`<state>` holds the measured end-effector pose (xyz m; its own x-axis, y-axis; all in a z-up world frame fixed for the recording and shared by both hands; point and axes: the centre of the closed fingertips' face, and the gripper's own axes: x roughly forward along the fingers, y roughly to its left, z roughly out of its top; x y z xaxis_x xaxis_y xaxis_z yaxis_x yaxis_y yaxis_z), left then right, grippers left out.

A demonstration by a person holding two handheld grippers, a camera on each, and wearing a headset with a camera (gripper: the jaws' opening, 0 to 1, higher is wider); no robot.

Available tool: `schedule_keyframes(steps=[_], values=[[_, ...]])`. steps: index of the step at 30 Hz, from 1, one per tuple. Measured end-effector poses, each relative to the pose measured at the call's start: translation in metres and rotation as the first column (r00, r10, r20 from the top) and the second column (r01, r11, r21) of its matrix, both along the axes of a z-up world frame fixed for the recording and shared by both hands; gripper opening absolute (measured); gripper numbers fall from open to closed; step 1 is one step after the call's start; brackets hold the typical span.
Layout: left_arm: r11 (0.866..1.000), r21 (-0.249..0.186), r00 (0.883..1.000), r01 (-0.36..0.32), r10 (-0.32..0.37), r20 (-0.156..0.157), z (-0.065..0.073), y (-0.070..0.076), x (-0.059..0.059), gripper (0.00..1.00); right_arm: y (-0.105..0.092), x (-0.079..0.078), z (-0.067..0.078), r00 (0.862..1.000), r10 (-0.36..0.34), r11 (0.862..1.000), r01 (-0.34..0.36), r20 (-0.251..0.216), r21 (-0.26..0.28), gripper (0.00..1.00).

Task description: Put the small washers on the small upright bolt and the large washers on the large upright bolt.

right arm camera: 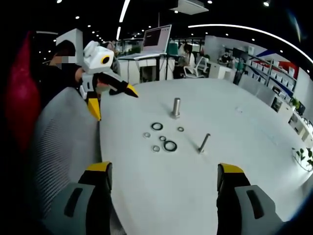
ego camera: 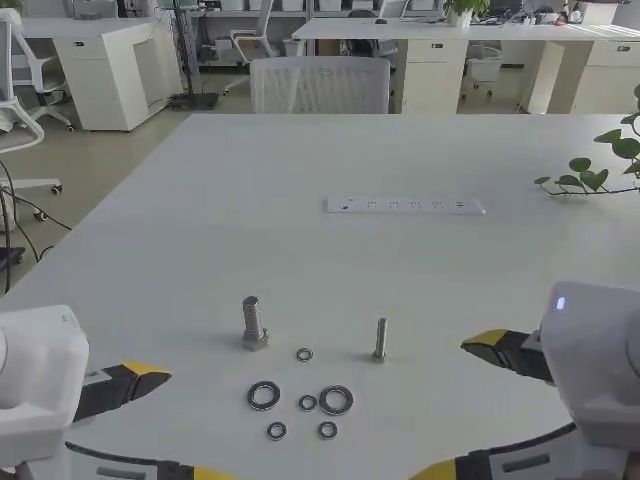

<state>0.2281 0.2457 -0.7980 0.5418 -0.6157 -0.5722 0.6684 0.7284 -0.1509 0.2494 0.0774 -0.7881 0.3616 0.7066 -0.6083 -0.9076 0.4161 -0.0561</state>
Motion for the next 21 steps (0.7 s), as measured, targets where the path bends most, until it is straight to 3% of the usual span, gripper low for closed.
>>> schedule_keyframes(steps=[7,13,21], values=[[1.000,0.000,1.000,0.010,-0.010,0.027,0.012,-0.006,0.004,0.94,0.002,0.000,0.001,1.000,0.021,1.000,-0.021,0.004,-0.017,0.89],[1.000,0.006,0.999,0.022,-0.022,0.033,0.011,-0.011,0.007,0.94,0.007,-0.002,0.004,0.997,0.074,0.996,-0.074,0.006,-0.047,0.86],[1.000,-0.013,0.999,0.001,-0.001,0.043,0.013,-0.008,0.008,0.94,0.020,0.001,0.006,0.981,0.193,0.973,-0.189,0.018,-0.130,0.80]])
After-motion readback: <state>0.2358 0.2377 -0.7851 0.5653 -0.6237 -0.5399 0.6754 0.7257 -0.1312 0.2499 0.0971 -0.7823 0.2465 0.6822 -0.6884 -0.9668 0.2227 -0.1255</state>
